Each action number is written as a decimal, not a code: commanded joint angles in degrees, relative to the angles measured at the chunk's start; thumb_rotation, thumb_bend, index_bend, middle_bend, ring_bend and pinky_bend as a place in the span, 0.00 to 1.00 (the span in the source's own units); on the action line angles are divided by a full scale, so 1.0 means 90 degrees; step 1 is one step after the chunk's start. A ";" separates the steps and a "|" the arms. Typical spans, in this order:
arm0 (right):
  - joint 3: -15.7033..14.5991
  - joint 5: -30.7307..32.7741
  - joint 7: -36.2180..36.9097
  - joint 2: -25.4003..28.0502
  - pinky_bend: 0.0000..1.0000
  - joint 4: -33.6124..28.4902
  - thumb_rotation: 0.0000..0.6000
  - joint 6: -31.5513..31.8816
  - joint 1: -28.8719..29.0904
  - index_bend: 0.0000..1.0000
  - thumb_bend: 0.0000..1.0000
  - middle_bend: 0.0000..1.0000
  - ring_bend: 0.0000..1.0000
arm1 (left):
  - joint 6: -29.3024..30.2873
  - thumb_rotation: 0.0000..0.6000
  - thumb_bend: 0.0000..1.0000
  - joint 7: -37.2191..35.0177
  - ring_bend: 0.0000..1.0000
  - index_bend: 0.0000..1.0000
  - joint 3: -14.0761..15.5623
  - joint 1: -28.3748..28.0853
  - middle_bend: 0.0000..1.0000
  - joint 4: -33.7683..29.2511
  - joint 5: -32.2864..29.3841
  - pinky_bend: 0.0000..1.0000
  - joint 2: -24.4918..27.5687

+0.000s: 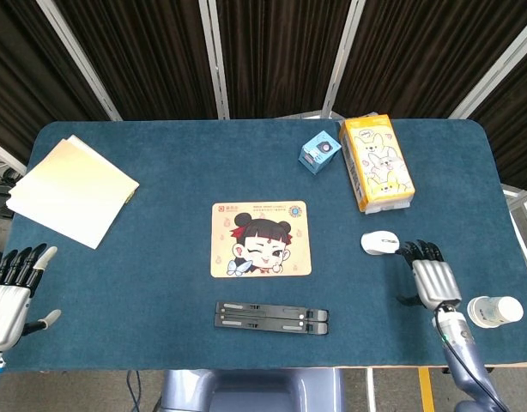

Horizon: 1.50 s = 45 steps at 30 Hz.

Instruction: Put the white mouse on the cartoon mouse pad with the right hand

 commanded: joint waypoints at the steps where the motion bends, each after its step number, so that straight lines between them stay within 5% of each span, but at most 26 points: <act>1: 0.0171 0.0390 -0.0268 -0.0530 0.00 0.0663 1.00 -0.0164 0.0296 0.21 0.13 0.12 0.00 | -0.0003 1.00 0.09 0.0000 0.00 0.00 0.0002 -0.0002 0.00 -0.0005 0.0002 0.00 0.0001; 18: 0.0686 0.1224 -0.0600 -0.1604 0.00 0.1793 1.00 -0.0357 0.0997 0.28 0.15 0.16 0.00 | -0.0126 1.00 0.09 -0.0098 0.00 0.00 0.0021 -0.0040 0.00 -0.0060 -0.0057 0.00 0.0044; 39: 0.0720 0.1804 -0.0995 -0.2095 0.01 0.2601 1.00 -0.0731 0.1485 0.33 0.27 0.19 0.00 | -0.0208 1.00 0.09 -0.0343 0.00 0.00 0.0071 -0.0069 0.00 -0.0141 -0.0040 0.00 0.0116; 41: 0.0689 0.1842 -0.0976 -0.2119 0.08 0.2598 1.00 -0.0768 0.1472 0.37 0.29 0.24 0.02 | -0.0210 1.00 0.09 -0.0367 0.00 0.00 0.0077 -0.0070 0.00 -0.0141 -0.0035 0.00 0.0121; 45: 0.0636 0.1704 -0.0918 -0.2163 0.49 0.2559 1.00 -0.0655 0.1464 0.50 0.30 0.48 0.31 | -0.0184 1.00 0.09 -0.0409 0.00 0.00 0.0078 -0.0072 0.00 -0.0133 0.0002 0.00 0.0118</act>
